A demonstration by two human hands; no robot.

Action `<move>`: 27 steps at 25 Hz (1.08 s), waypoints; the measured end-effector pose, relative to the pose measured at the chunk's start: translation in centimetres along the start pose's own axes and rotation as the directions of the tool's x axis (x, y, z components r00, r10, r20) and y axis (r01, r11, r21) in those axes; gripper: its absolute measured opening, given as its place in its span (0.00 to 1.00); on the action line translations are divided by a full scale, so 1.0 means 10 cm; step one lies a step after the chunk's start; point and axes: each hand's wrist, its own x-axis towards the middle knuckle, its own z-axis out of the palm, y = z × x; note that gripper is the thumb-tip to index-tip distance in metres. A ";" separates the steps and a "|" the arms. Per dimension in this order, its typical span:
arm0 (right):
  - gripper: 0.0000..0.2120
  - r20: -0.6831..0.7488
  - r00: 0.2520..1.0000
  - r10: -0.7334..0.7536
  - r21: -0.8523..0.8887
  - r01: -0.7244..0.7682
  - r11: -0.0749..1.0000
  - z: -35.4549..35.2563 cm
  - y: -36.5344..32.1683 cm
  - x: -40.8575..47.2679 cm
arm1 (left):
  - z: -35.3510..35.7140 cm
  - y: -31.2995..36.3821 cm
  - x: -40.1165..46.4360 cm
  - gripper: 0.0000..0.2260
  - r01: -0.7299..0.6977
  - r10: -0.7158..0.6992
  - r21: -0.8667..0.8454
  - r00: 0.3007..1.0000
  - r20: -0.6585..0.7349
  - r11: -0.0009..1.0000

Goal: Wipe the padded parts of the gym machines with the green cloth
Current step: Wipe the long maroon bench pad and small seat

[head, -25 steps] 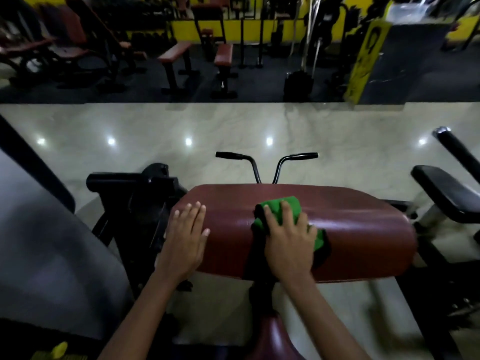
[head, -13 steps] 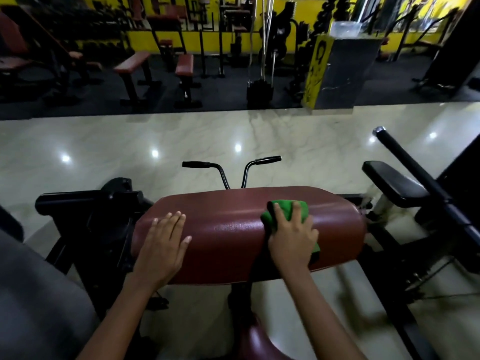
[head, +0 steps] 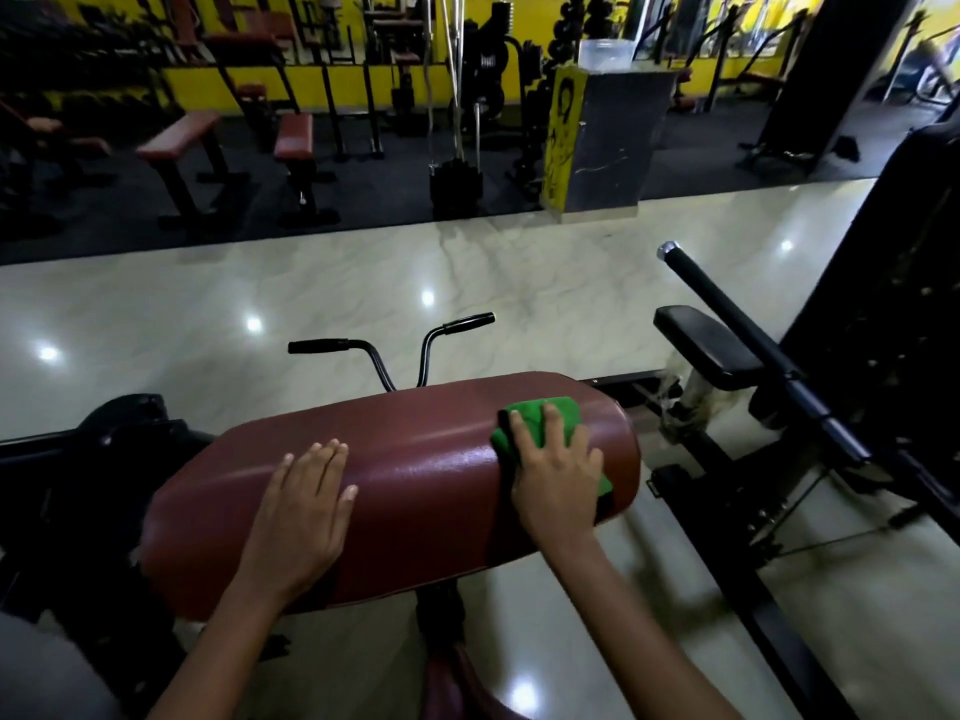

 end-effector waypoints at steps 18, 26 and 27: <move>0.37 -0.095 0.913 0.397 0.274 -0.359 0.892 0.26 0.58 -0.29 | -0.12 -0.05 0.30 0.31 -0.216 0.228 -0.115 0.969 0.099 0.970; 0.33 -0.080 0.757 0.648 0.391 -0.574 0.719 0.27 -0.65 -0.66 | -0.10 -0.45 0.26 0.29 -0.408 0.428 -0.160 0.896 0.120 0.899; 0.32 -0.075 0.765 0.639 0.395 -0.566 0.724 0.27 -0.58 -0.63 | -0.12 -0.53 0.24 0.30 -0.420 0.440 -0.157 0.889 0.127 0.894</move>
